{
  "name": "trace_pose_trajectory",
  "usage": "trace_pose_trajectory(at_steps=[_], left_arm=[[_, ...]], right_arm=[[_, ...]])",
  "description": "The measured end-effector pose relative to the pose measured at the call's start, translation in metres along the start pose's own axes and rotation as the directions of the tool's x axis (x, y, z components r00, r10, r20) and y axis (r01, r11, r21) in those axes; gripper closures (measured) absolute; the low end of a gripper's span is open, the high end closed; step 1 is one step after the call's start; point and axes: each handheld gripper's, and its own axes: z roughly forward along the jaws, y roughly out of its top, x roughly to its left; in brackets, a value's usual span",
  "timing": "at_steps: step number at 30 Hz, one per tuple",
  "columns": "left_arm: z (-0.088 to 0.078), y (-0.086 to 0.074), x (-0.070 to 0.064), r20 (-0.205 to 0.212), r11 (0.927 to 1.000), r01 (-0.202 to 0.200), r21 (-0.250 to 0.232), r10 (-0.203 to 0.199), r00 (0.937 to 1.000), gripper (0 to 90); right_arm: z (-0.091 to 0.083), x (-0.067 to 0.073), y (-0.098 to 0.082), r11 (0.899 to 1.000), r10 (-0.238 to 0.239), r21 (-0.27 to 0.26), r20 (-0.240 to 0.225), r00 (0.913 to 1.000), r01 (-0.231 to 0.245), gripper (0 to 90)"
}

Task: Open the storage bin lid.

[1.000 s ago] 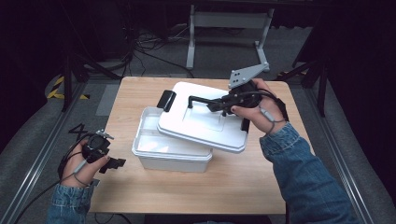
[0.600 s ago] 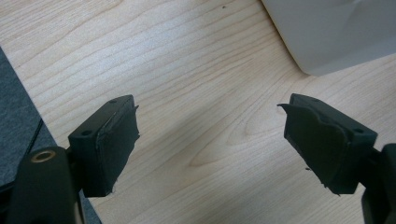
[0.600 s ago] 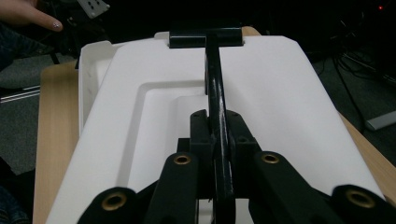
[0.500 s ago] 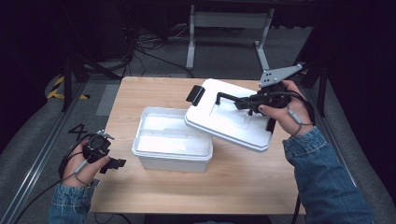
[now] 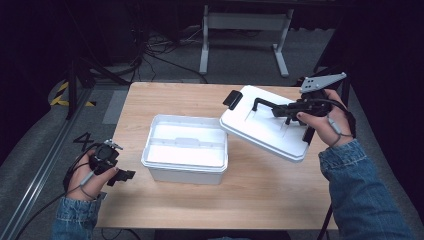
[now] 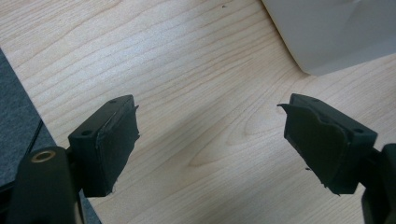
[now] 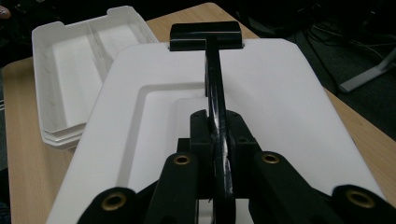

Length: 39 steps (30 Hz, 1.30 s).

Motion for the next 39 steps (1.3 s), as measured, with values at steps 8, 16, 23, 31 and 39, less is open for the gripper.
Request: trace_pose_trajectory(at_steps=[8, 16, 23, 31, 39], left_arm=[[0.000, 0.000, 0.000, 0.004, 1.0000, 0.005, 0.000, -0.005, 1.0000, 18.4], [0.000, 0.000, 0.000, 0.006, 1.0000, 0.005, 0.000, -0.005, 1.0000, 18.4], [0.001, 0.000, 0.000, 0.007, 1.0000, 0.005, 0.002, -0.005, 1.0000, 18.4], [0.001, 0.000, 0.000, 0.007, 1.0000, 0.006, 0.002, -0.006, 1.0000, 18.4], [0.002, 0.000, 0.000, 0.005, 1.0000, 0.007, 0.002, -0.007, 1.0000, 18.4]], right_arm=[[0.002, -0.021, -0.022, 0.998, 0.057, 0.020, 0.043, 0.9974, -0.058, 84.5], [0.009, -0.035, -0.041, 0.994, 0.091, 0.051, 0.088, 0.9920, -0.095, 84.5], [0.023, -0.045, -0.061, 0.989, 0.107, 0.088, 0.103, 0.9889, -0.116, 84.5], [0.037, -0.052, -0.077, 0.985, 0.125, 0.102, 0.110, 0.9861, -0.136, 84.5], [0.050, -0.058, -0.094, 0.980, 0.146, 0.119, 0.114, 0.9826, -0.160, 84.5]])
